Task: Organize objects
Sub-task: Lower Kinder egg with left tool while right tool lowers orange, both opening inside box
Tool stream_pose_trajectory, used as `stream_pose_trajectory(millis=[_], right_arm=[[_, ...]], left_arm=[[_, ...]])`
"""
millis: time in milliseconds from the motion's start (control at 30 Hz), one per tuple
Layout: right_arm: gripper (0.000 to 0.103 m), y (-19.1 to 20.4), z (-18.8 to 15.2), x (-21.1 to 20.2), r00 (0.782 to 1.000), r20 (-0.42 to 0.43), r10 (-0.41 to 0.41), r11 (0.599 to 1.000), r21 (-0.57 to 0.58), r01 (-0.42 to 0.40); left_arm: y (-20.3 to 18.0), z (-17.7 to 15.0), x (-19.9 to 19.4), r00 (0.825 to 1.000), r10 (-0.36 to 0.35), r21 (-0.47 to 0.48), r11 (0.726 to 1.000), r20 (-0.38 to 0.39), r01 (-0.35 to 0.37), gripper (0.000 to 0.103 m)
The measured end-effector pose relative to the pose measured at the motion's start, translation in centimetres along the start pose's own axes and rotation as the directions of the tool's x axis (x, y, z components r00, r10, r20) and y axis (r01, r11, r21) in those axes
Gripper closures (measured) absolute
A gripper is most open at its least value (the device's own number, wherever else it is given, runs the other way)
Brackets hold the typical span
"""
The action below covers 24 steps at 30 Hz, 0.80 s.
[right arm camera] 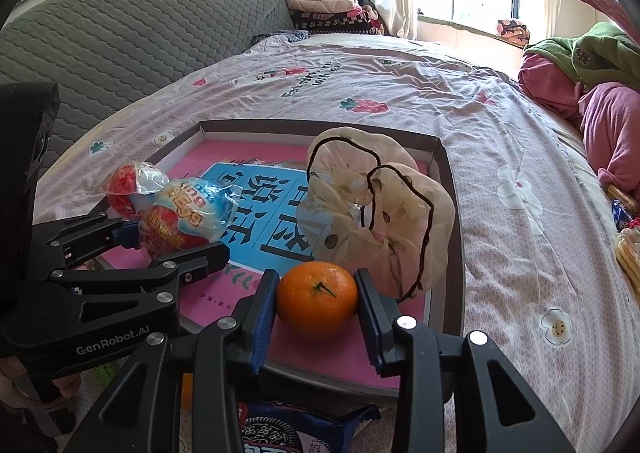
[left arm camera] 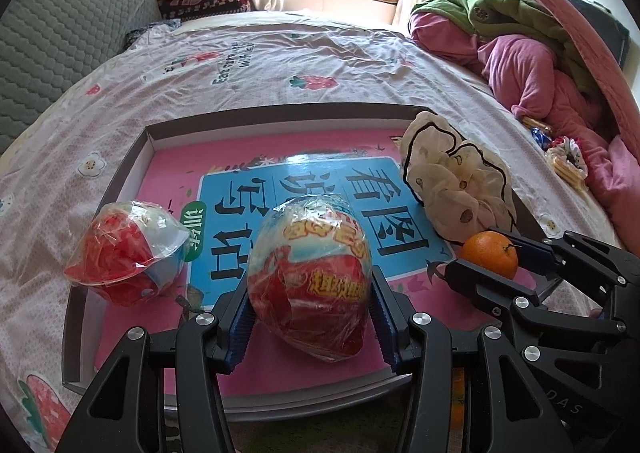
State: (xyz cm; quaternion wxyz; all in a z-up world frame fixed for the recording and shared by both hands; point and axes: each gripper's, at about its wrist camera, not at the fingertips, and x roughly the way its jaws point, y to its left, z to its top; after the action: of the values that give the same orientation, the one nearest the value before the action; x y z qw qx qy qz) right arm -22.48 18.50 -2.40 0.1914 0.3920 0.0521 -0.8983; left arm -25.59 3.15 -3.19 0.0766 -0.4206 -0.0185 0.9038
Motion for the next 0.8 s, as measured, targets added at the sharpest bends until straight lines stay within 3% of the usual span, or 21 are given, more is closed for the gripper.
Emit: stream_pose_trajectory(millis=[800], right_arm=[[0.059, -0.2, 0.5, -1.8, 0.999, 0.048, 0.015, 1.0, 0.024, -0.016]], left_arm=[[-0.1, -0.2, -0.7, 0.999, 0.029, 0.004, 1.0, -0.02, -0.029, 0.042]])
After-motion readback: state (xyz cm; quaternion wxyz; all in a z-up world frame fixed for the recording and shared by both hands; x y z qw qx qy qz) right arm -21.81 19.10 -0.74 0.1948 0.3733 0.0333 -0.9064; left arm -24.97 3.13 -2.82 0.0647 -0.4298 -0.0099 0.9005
